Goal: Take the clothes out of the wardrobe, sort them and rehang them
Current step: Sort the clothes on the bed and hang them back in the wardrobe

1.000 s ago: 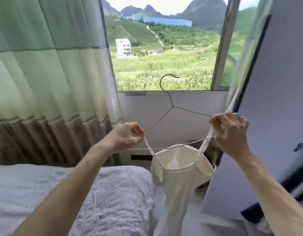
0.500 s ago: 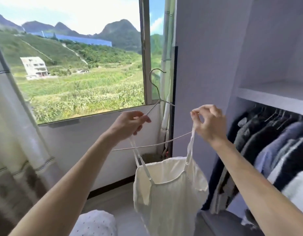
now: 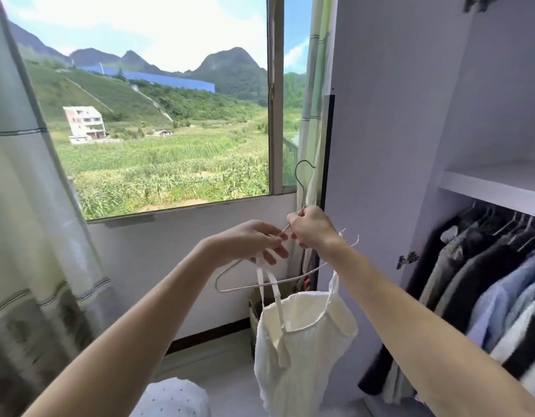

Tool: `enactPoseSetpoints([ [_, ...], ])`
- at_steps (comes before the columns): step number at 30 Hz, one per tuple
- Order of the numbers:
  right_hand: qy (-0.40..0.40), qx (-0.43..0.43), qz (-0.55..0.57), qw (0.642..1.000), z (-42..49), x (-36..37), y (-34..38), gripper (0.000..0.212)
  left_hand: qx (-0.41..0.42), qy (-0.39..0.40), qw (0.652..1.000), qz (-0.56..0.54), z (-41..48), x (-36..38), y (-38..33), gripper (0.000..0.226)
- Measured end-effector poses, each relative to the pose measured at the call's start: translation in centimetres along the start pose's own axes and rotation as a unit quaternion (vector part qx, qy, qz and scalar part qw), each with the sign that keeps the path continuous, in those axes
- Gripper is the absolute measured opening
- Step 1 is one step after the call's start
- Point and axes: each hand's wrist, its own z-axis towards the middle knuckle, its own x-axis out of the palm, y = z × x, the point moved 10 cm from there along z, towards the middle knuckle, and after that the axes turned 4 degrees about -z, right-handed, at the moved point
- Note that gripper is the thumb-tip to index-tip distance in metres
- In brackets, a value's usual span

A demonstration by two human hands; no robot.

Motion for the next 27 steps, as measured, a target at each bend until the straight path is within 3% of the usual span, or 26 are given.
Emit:
enactPoseSetpoints([
  [3, 0.07, -0.033, 0.024, 0.997, 1.1, 1.7, 1.4, 0.026, -0.026, 0.016, 0.999, -0.037, -1.6, -1.9, 2.9, 0.038],
  [7, 0.126, -0.089, -0.005, 0.988, 2.7, 2.3, 2.7, 0.021, -0.077, -0.149, 0.983, -0.07, -2.6, -5.2, 9.9, 0.04],
  [9, 0.134, -0.124, -0.031, 0.983, 3.3, 2.2, 3.7, 0.024, -0.133, -0.178, 0.974, -0.044, -2.8, -4.6, 14.2, 0.067],
  [12, 0.124, -0.173, -0.025, 0.977, 3.6, 1.1, 5.4, 0.027, -0.197, -0.13, 0.971, -0.026, -2.5, -0.4, 18.8, 0.124],
  [16, 0.094, -0.208, 0.034, 0.973, 3.5, -0.2, 6.5, 0.029, -0.152, -0.209, 0.961, -0.101, -1.1, 3.1, 20.0, 0.158],
  [18, 0.088, -0.215, 0.067, 0.97, 3.2, -0.7, 6.5, 0.029, -0.134, -0.269, 0.947, -0.115, -0.5, 3.9, 20.4, 0.15],
  [19, 0.083, -0.22, 0.07, 0.969, 3.0, -1.0, 6.3, 0.029, -0.132, -0.283, 0.945, -0.1, -0.2, 4.2, 20.2, 0.134],
  [22, 0.061, -0.221, 0.08, 0.97, 2.6, -2.6, 4.8, 0.025, -0.136, -0.303, 0.943, -0.004, 1.4, 4.6, 18.9, 0.044],
  [23, 0.053, -0.215, 0.081, 0.972, 2.6, -3.3, 4.0, 0.024, -0.133, -0.303, 0.944, 0.022, 2.0, 4.7, 18.4, 0.028],
  [27, 0.009, -0.188, 0.027, 0.982, 3.1, -6.5, 0.2, 0.024, -0.114, -0.303, 0.945, 0.038, 3.9, 4.4, 17.8, 0.027],
])
